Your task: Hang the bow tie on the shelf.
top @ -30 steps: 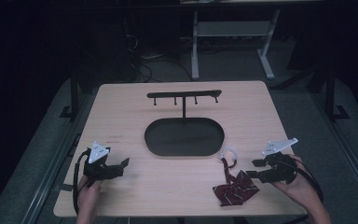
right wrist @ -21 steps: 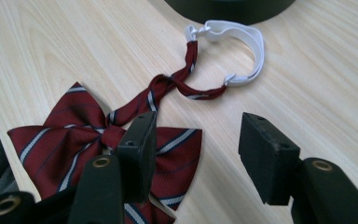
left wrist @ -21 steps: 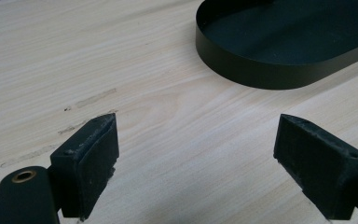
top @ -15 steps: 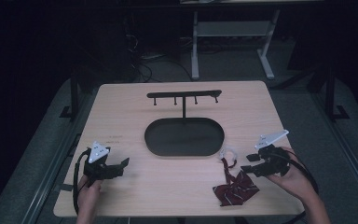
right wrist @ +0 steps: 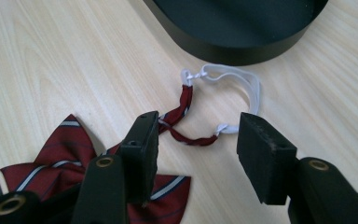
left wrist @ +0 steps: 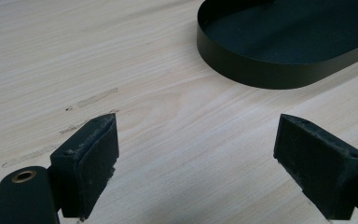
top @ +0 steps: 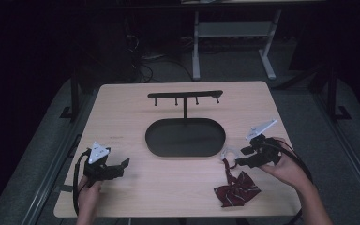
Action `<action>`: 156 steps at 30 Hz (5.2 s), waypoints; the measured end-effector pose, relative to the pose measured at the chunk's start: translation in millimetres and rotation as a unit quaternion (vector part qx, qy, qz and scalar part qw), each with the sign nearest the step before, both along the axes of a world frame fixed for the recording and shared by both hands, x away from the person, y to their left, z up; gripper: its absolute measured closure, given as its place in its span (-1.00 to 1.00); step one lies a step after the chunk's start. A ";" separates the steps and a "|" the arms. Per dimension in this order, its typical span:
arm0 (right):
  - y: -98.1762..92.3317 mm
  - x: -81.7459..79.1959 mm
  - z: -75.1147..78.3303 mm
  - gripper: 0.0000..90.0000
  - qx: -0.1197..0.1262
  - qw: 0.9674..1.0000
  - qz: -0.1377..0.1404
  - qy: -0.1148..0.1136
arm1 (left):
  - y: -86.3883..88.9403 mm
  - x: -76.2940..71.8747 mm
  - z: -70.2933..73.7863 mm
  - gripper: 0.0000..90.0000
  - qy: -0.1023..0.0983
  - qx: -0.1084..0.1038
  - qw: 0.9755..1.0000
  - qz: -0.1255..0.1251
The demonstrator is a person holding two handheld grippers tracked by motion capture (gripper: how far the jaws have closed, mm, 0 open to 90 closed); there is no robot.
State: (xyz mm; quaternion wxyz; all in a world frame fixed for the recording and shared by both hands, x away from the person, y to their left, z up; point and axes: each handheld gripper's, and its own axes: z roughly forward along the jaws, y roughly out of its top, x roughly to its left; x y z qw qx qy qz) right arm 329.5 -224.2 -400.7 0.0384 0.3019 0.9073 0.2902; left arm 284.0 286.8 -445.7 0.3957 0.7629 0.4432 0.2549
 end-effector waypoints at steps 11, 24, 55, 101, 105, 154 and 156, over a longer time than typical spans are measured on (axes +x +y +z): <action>15.1 22.3 3.6 0.12 -0.017 1.000 0.008 0.010 | 2.1 0.2 0.7 -0.70 0.000 0.001 1.000 0.001; 22.3 44.7 -15.3 0.34 -0.038 0.999 -0.004 0.032 | 2.2 0.9 0.1 -0.70 0.000 0.000 1.000 0.000; 32.3 58.2 -43.5 0.79 -0.122 0.992 -0.006 0.024 | 3.1 1.1 1.4 -0.70 0.000 -0.004 1.000 0.001; 49.0 9.7 28.4 0.96 -0.105 0.992 0.060 -0.032 | 2.9 0.2 1.6 -0.70 -0.001 0.001 1.000 0.001; 53.9 5.9 37.2 0.96 -0.106 0.991 0.070 -0.042 | 3.0 0.3 1.5 -0.70 0.000 0.001 1.000 0.001; 99.7 29.7 95.1 0.96 -0.074 0.987 0.133 -0.059 | 4.4 3.3 1.2 -0.70 0.001 -0.008 1.000 0.009; 101.9 31.0 97.3 0.96 -0.073 0.986 0.134 -0.061 | 5.0 3.1 1.4 -0.70 0.000 -0.007 1.000 0.008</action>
